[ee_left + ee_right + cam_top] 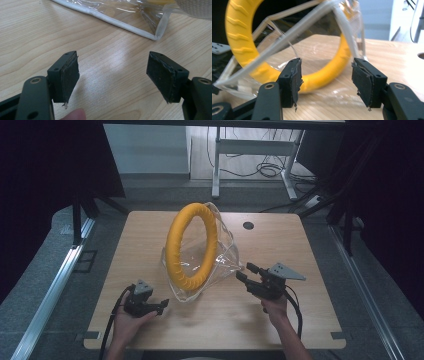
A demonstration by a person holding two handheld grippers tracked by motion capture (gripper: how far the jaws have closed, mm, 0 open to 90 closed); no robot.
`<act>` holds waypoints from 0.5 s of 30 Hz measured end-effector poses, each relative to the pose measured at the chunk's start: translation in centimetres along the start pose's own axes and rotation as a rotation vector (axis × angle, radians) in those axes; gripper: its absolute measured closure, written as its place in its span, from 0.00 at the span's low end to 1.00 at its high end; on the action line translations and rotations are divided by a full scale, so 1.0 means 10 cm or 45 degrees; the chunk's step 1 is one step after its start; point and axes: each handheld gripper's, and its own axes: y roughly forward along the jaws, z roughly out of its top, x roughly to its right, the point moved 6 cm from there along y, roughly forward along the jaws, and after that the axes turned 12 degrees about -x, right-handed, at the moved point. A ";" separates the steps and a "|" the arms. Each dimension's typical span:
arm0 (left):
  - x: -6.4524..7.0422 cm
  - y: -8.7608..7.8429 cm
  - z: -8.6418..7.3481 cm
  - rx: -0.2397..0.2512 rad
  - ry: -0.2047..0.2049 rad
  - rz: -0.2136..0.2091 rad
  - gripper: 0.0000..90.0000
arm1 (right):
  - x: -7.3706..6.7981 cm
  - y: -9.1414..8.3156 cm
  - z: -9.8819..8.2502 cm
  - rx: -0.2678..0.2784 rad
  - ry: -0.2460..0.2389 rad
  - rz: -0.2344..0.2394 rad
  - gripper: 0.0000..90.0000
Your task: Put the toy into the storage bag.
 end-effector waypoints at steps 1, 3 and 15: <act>0.00 0.00 0.00 0.001 0.002 0.003 0.29 | 0.03 -0.01 -0.03 -0.004 0.003 -0.008 0.46; 0.00 0.00 0.00 0.003 -0.002 0.001 0.29 | 0.09 -0.04 -0.10 -0.019 0.013 -0.022 0.46; 0.00 -0.01 0.00 0.002 0.005 0.002 0.29 | 0.37 -0.13 -0.41 -0.104 0.054 -0.099 0.46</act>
